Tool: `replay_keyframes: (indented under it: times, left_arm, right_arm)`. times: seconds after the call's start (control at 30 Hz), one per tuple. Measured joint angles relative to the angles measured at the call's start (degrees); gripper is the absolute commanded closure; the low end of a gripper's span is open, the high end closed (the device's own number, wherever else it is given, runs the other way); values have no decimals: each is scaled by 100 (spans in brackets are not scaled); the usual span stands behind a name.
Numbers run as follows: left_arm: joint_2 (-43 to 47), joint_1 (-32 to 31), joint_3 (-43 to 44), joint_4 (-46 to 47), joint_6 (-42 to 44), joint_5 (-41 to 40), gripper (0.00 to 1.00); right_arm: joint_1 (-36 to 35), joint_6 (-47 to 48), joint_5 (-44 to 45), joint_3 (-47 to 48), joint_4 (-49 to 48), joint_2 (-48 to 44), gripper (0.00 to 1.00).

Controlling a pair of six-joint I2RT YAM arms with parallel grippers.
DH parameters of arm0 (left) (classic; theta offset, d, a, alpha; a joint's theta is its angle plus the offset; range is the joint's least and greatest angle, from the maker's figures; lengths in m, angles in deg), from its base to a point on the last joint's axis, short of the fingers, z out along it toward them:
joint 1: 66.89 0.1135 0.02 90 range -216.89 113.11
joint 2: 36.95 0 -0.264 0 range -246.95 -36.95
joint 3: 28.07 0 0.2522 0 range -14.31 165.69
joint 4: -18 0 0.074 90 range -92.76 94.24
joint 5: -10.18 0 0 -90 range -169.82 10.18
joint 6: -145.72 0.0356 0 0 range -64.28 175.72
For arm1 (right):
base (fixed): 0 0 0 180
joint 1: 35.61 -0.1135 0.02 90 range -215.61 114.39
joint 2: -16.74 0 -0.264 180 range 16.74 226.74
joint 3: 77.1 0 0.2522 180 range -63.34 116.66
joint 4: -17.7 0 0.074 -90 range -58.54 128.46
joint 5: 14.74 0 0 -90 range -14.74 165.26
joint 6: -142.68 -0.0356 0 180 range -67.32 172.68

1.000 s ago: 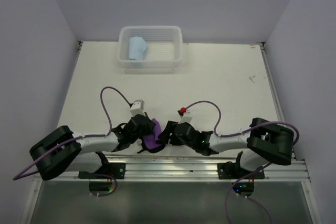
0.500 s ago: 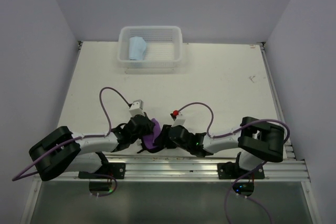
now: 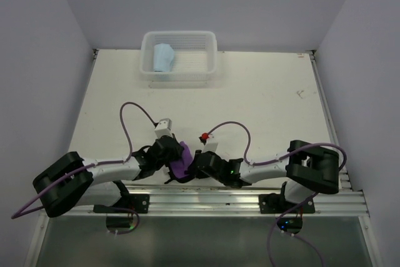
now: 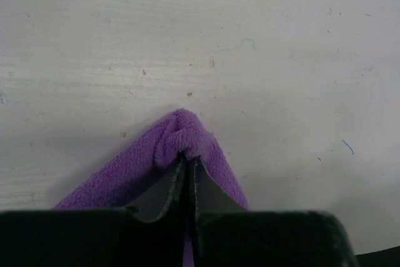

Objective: Roll the towels
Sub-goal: Roll the towel

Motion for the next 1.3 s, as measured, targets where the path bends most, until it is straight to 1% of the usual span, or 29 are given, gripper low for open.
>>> replay_keyframes:
  times: [0.07, 0.13, 0.2, 0.23, 0.27, 0.37, 0.47, 0.63, 0.87, 1.13, 1.3]
  left_arm:
    - [28, 33, 131, -245, 92, 68, 87]
    - [44, 87, 275, -496, 166, 164, 82]
    - [44, 170, 514, -844, 212, 282, 75]
    - [42, 223, 662, -1034, 256, 352, 71]
    - [42, 278, 817, -1233, 297, 435, 65]
    - [28, 424, 1338, -1781, 433, 654, 55]
    - [13, 483, 1814, -2151, 549, 885, 48]
    - [9, 483, 2267, -2573, 715, 1488, 46]
    - [-52, 483, 2350, -3062, 866, 2098, 42]
    - [-144, 474, 2350, -3150, 870, 2260, 41]
    - [-457, 463, 2350, -3141, 929, 2234, 45]
  right_arm:
    - [-33, 107, 76, 48, 199, -79, 100]
    - [-72, 256, 192, 111, 452, -166, 100]
    - [-125, 411, 317, 184, 723, -249, 100]
    - [-157, 487, 380, 225, 872, -286, 100]
    - [-199, 568, 466, 264, 1008, -313, 100]
    - [-343, 754, 660, 396, 1403, -337, 100]
    - [-470, 905, 909, 538, 1775, -337, 100]
    - [-599, 1049, 1292, 743, 2262, -337, 100]
    - [-839, 1172, 2081, 1078, 2800, -205, 100]
    - [-1169, 1335, 2699, 1521, 3185, 426, 100]
    - [-1338, 1394, 2983, 1864, 3491, 761, 100]
